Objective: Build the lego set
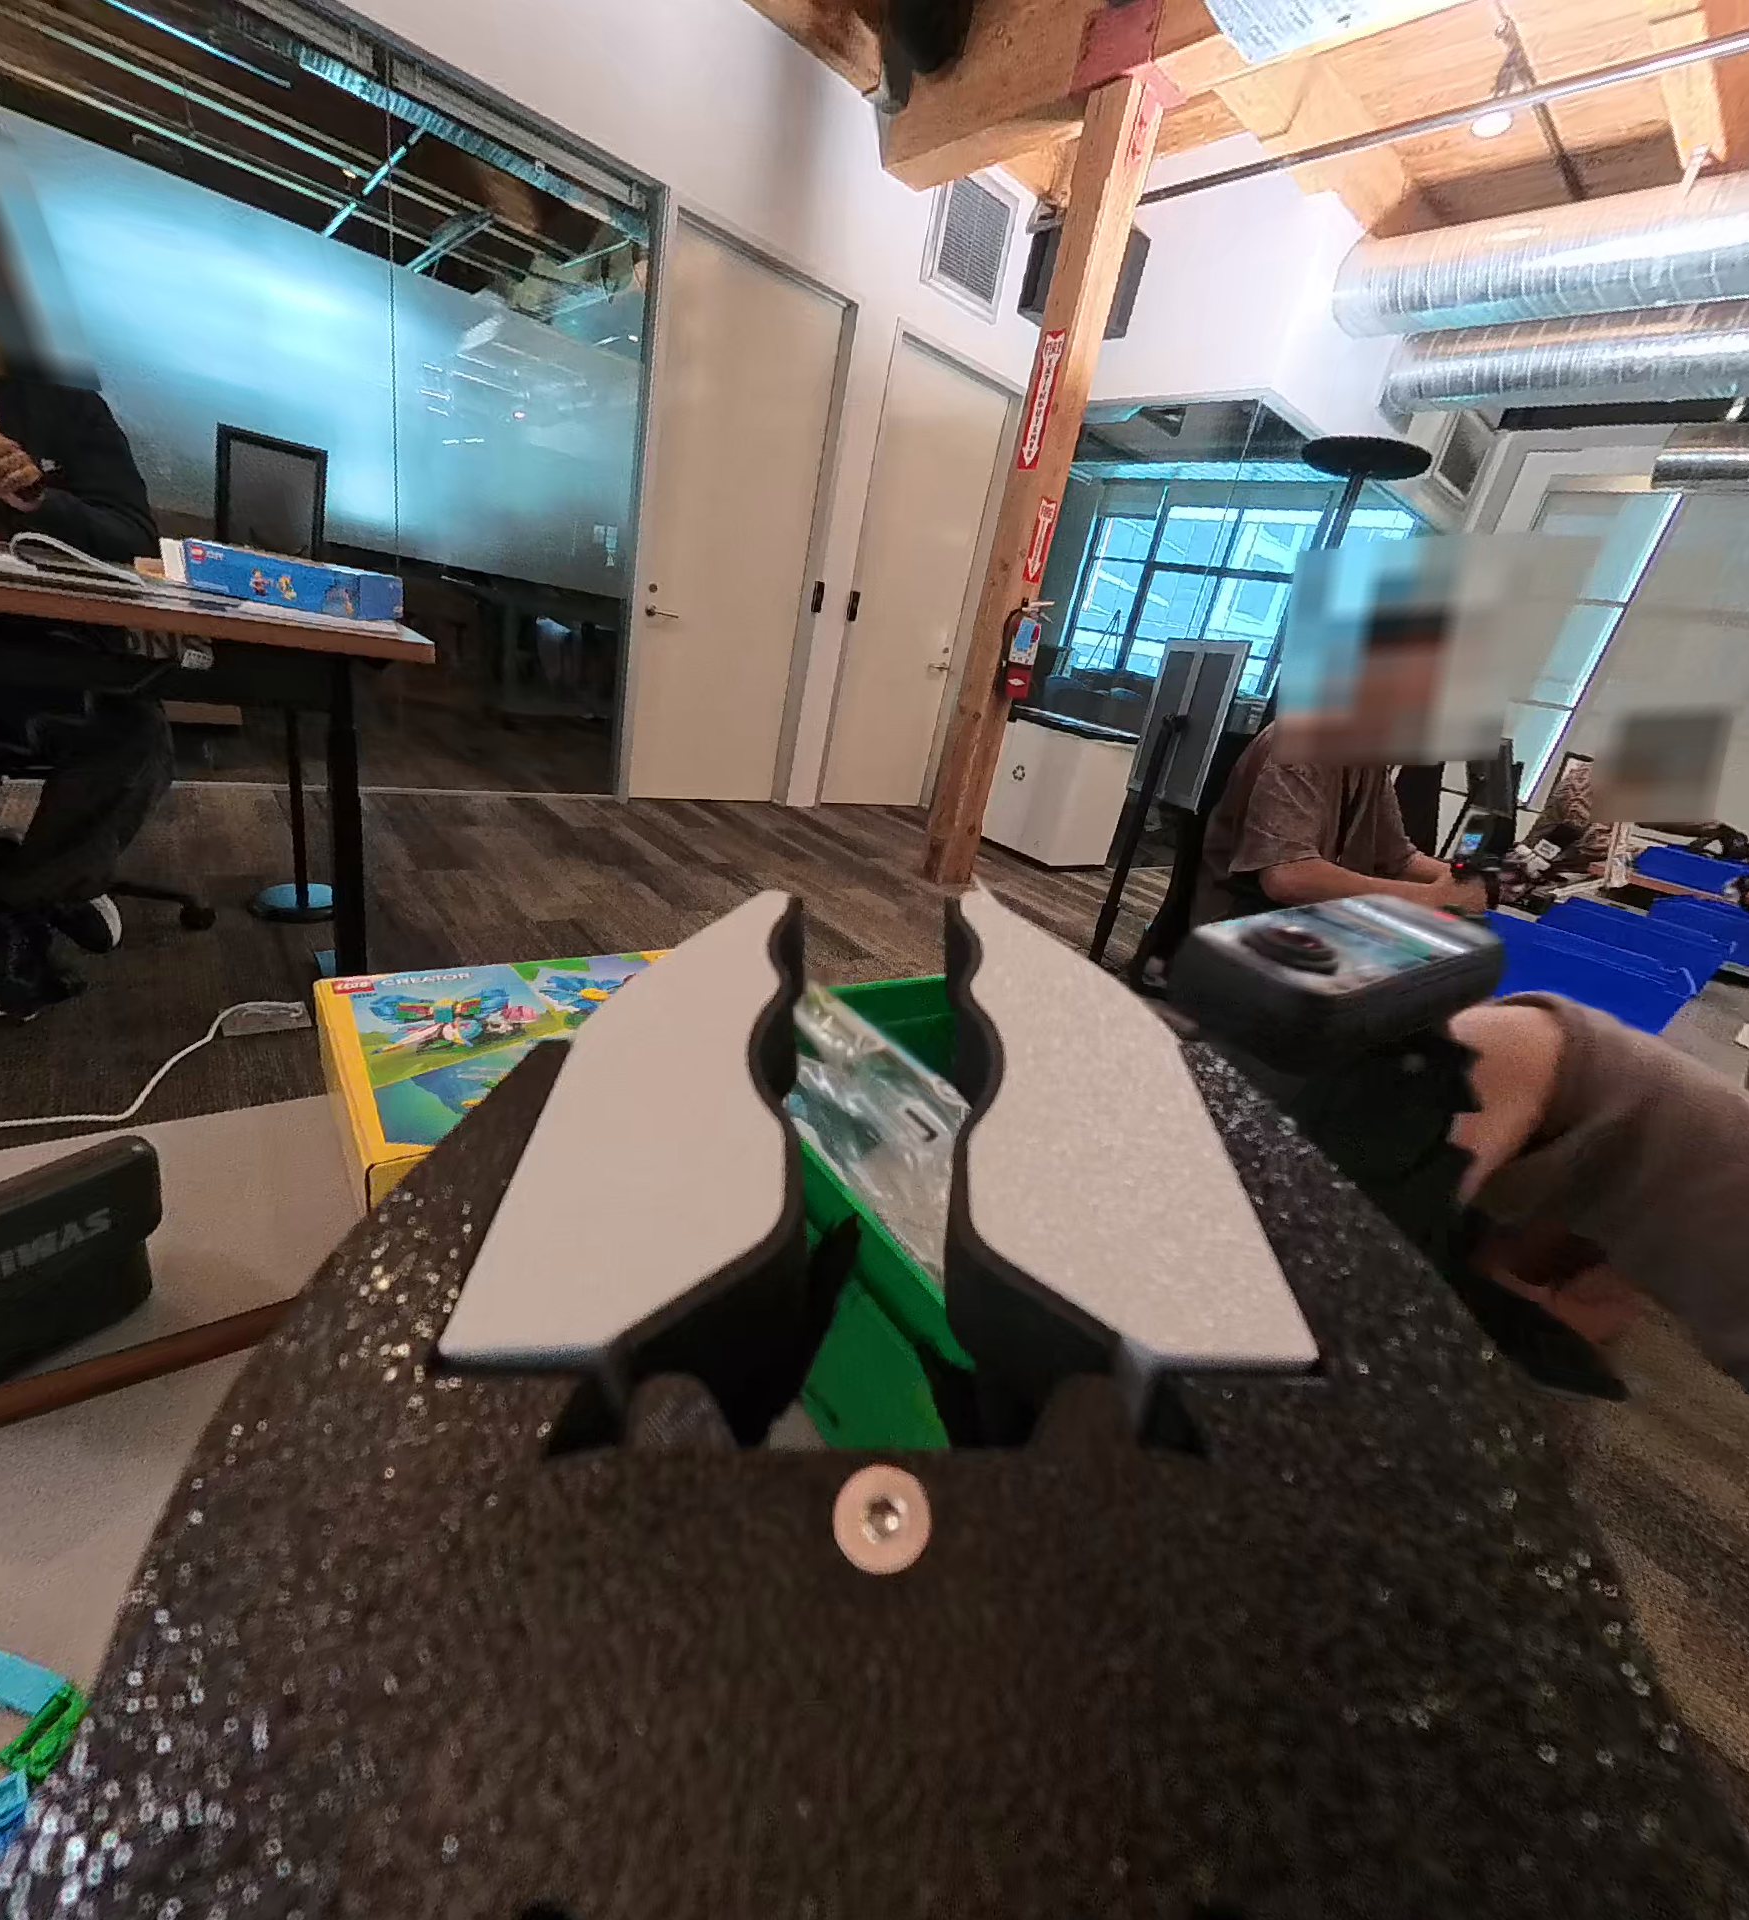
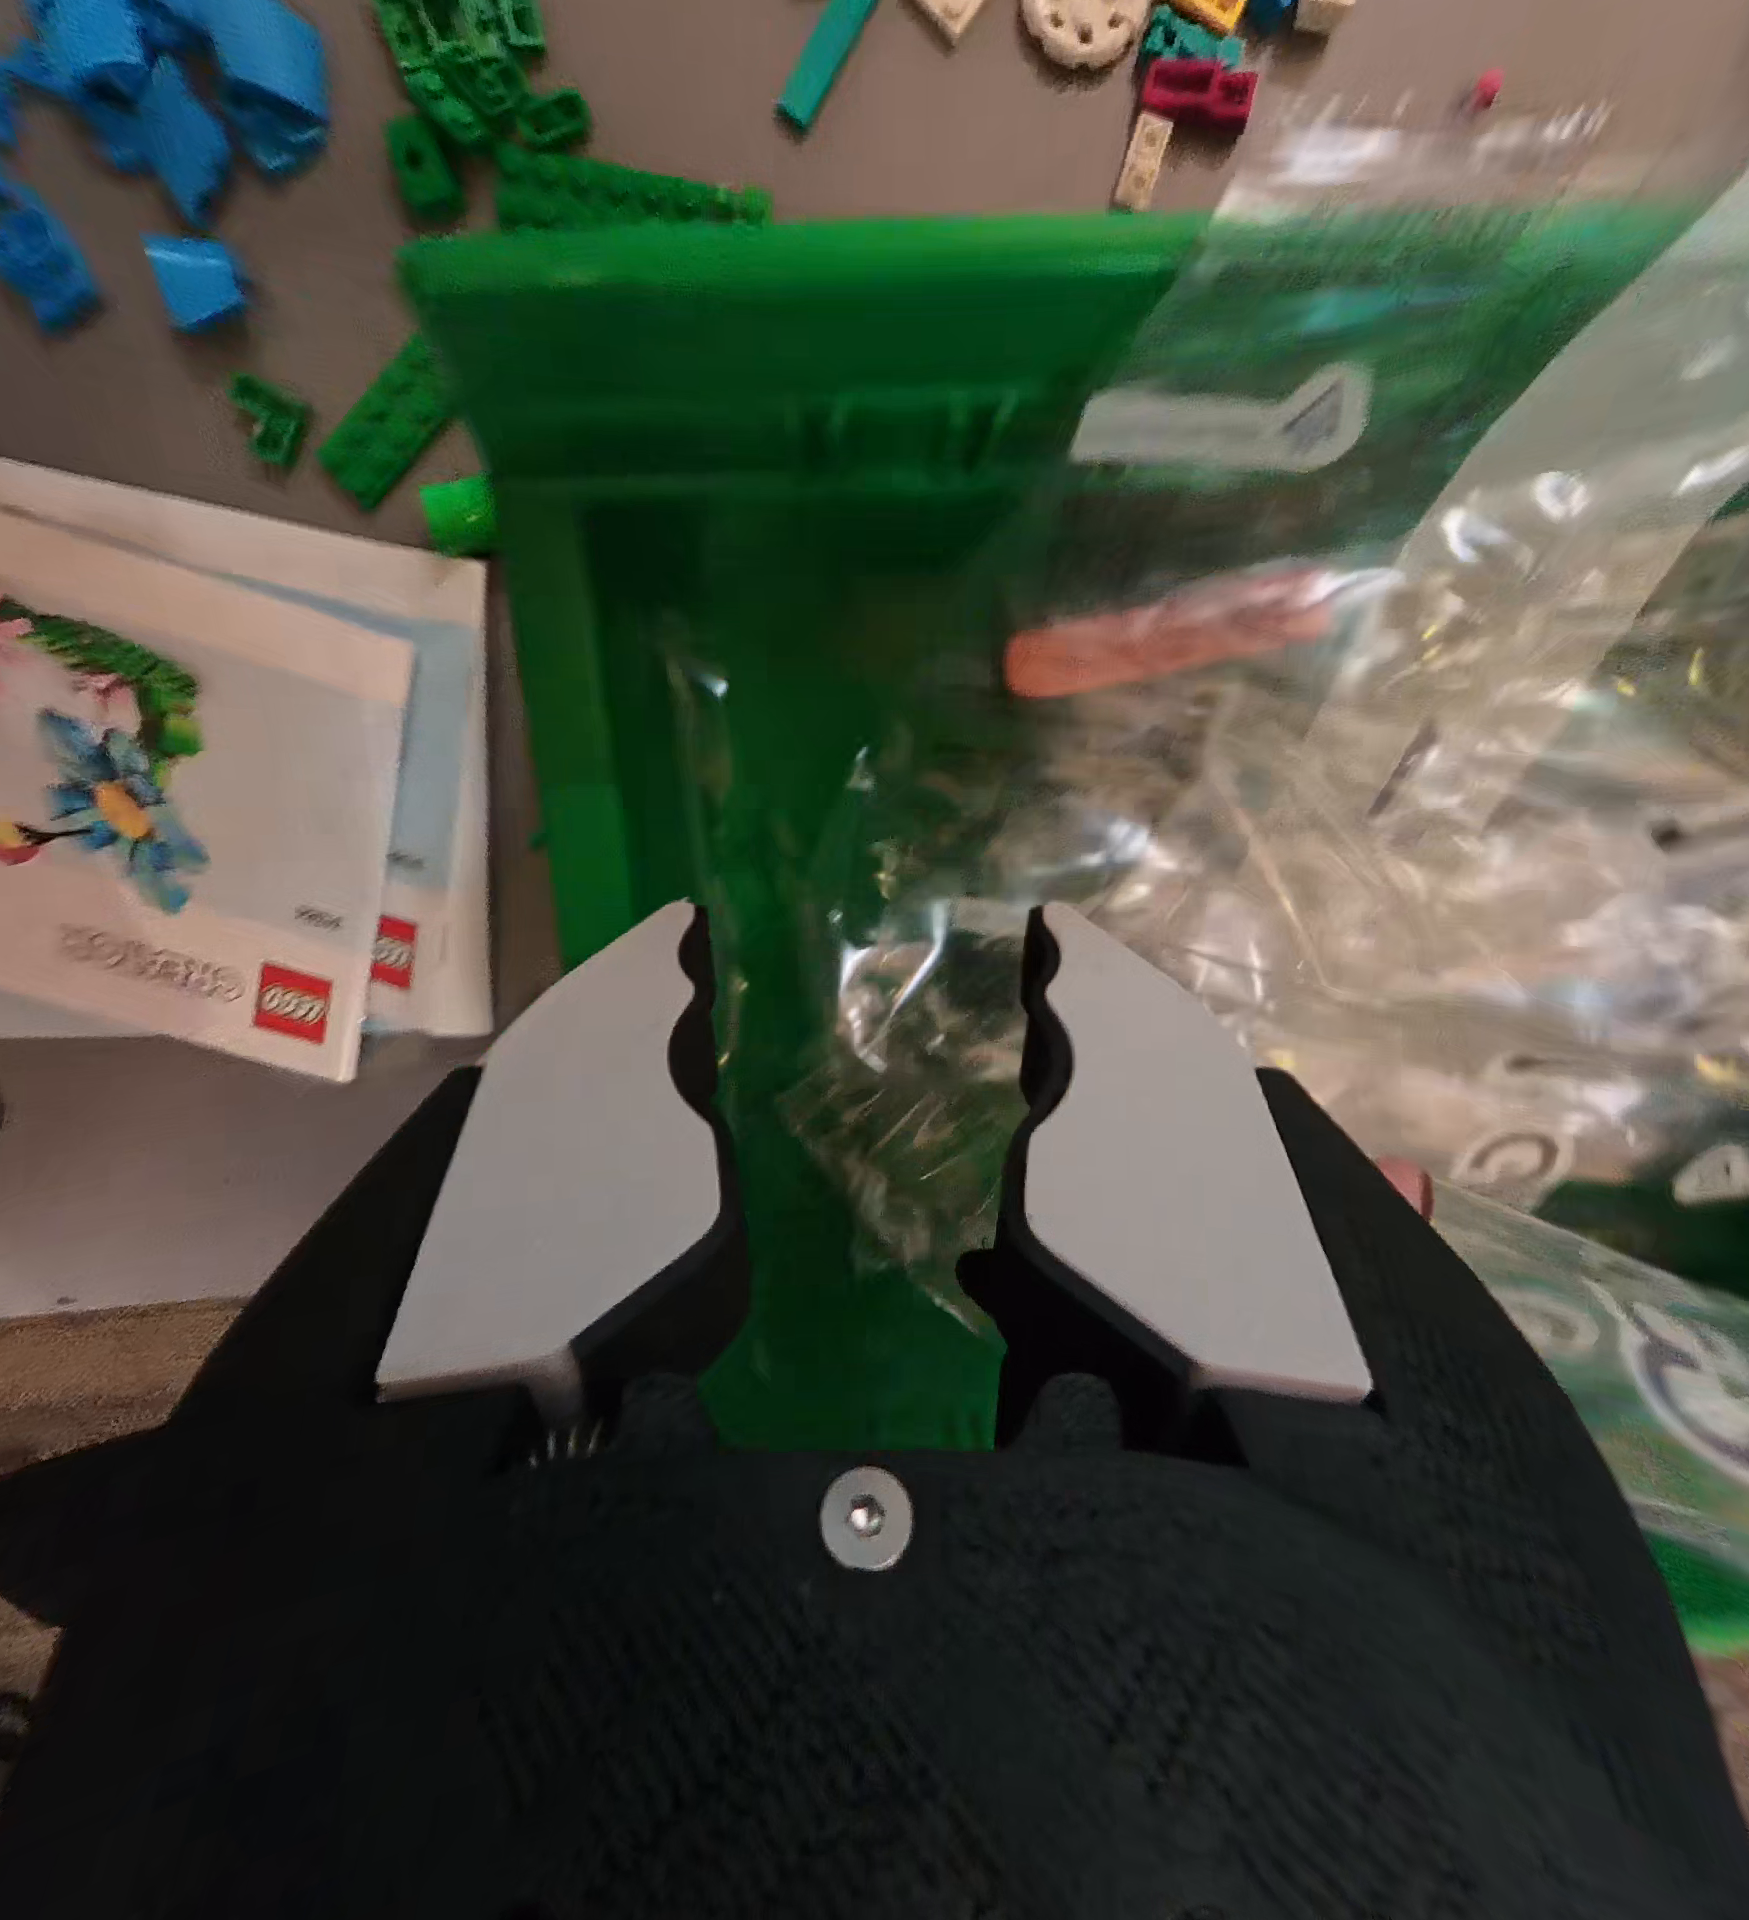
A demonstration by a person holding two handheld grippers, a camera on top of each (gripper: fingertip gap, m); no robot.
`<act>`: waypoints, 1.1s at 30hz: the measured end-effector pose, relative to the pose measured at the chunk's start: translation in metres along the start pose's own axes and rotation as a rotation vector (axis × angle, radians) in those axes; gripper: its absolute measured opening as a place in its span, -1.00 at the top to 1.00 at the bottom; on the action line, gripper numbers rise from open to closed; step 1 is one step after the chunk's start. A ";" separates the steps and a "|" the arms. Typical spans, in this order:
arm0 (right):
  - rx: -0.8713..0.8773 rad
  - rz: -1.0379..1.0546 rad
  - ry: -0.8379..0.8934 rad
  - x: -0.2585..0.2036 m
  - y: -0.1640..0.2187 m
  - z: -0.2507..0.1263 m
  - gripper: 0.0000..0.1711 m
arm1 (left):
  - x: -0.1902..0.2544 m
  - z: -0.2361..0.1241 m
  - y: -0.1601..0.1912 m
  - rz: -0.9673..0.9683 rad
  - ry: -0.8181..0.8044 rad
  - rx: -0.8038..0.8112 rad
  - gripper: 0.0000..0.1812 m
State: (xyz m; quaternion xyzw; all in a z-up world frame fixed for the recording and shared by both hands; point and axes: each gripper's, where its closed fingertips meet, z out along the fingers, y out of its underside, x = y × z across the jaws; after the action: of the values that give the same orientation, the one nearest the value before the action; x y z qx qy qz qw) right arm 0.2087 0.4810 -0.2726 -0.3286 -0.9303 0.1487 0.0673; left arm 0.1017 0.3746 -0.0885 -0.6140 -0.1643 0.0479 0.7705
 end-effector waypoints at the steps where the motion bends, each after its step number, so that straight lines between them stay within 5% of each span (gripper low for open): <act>1: 0.006 0.010 0.015 -0.005 0.005 -0.006 0.34 | 0.001 0.000 0.001 0.003 0.002 -0.007 0.72; 8: 0.105 0.019 0.123 -0.047 0.027 -0.020 0.34 | 0.007 0.005 0.006 0.008 0.016 -0.025 0.72; 14: -0.107 -0.065 0.307 -0.047 0.058 0.015 0.35 | 0.012 0.011 0.014 0.022 0.026 -0.053 0.72; 18: -0.159 -0.105 0.392 -0.043 0.062 0.020 0.67 | 0.015 0.014 0.020 0.046 0.026 -0.079 0.72; 33: -0.246 -0.216 0.762 -0.045 0.065 0.020 0.55 | 0.012 0.021 0.034 0.063 0.005 -0.121 0.71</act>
State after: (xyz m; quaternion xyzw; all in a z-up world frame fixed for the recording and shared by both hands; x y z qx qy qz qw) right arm 0.2779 0.4960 -0.3141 -0.2663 -0.8786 -0.1040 0.3824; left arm 0.1106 0.4056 -0.1147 -0.6644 -0.1453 0.0605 0.7306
